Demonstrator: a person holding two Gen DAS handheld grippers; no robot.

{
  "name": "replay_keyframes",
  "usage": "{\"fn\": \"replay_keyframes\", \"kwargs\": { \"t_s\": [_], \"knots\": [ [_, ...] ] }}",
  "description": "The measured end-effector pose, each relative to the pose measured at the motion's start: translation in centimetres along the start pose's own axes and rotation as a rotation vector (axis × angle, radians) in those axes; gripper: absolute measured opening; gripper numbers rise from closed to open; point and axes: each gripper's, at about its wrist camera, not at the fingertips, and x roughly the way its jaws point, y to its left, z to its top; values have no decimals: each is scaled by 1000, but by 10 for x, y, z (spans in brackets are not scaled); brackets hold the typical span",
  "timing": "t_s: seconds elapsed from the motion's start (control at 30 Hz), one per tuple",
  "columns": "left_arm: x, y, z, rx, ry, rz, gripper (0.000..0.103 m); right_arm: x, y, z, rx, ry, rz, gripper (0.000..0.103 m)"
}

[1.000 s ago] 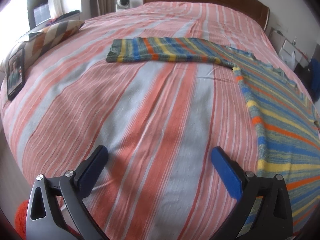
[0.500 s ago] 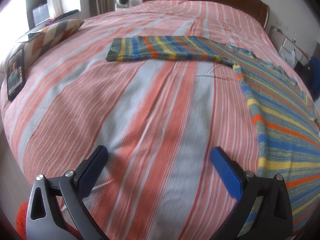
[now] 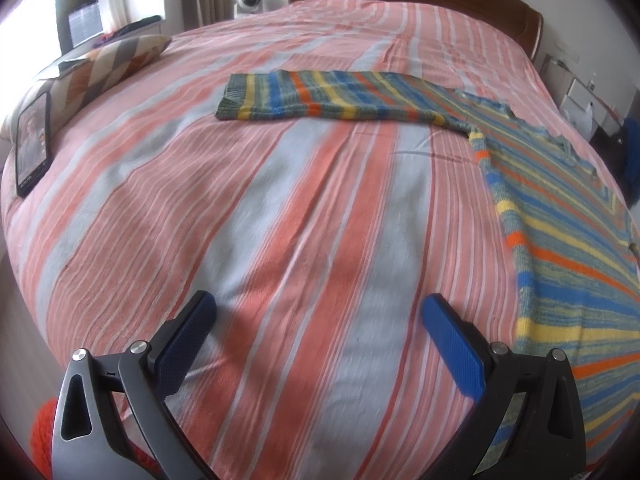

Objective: Fold small clothes

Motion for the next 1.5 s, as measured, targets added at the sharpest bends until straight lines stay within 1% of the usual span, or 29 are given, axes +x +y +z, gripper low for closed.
{"fn": "replay_keyframes", "kwargs": {
  "t_s": [0.1,0.17,0.27,0.33,0.37,0.4,0.43,0.47,0.5,0.53,0.57,0.6,0.63,0.67,0.7,0.73,0.8,0.87,0.9,0.93,0.97,1.0,1.03,1.13,1.27,1.37,1.43,1.5],
  "knots": [
    [0,-1,-1,0,-3,1,103,30,-18,26,90,48,52,67],
    [0,0,-1,0,-2,1,103,51,-21,39,111,96,50,60],
    [0,-1,-1,0,-3,6,103,77,-24,51,136,128,45,55],
    [1,-2,0,0,-2,8,103,90,-25,58,137,142,32,44],
    [1,-2,0,0,-2,9,103,99,-28,61,160,148,28,40],
    [1,-1,0,-1,-2,8,103,102,-30,64,173,150,20,20],
    [1,-1,1,-1,-1,7,103,105,-31,67,171,156,0,3],
    [1,-1,1,-1,-2,6,103,108,-27,68,146,166,-36,3],
    [1,-1,1,-2,-1,3,103,107,-16,70,102,151,-82,3],
    [1,-2,1,-2,-1,2,103,104,-4,72,66,130,-105,3],
    [1,-1,2,-4,-1,2,103,99,16,77,15,104,-111,3],
    [1,-1,2,-4,-1,3,103,95,41,80,-47,81,-108,3],
    [1,0,2,-4,-1,3,103,93,77,82,-132,63,-97,3],
    [1,0,2,-4,0,2,103,93,101,82,-187,58,-85,3],
    [1,-1,2,-4,1,0,103,95,142,79,-274,58,-57,3],
    [1,-1,2,-5,2,-3,103,99,173,75,-334,67,-28,3],
    [1,0,1,-7,1,-9,103,117,244,57,-458,118,49,3],
    [1,0,1,-9,1,-13,103,137,296,30,-539,173,100,3],
    [1,0,1,-9,0,-14,103,154,321,12,-575,211,122,5],
    [1,1,1,-10,1,-13,103,168,336,-2,-590,245,150,23],
    [1,1,1,-9,0,-14,103,191,352,-22,-589,322,205,43],
    [1,1,1,-8,0,-15,103,203,358,-33,-578,373,229,75],
    [0,2,1,-9,0,-17,103,214,362,-47,-559,399,254,76],
    [0,2,1,-10,3,-23,103,219,358,-67,-544,404,271,76],
    [-1,2,0,-8,0,-10,103,202,319,-64,-541,365,203,76],
    [-1,1,-1,-6,-3,-5,103,182,271,-57,-587,289,86,77],
    [-1,1,-2,-7,-4,-1,103,164,229,-56,-638,245,-21,77],
    [-1,0,-2,-4,-7,5,103,151,191,-55,-660,214,-96,77]
  ]
}}
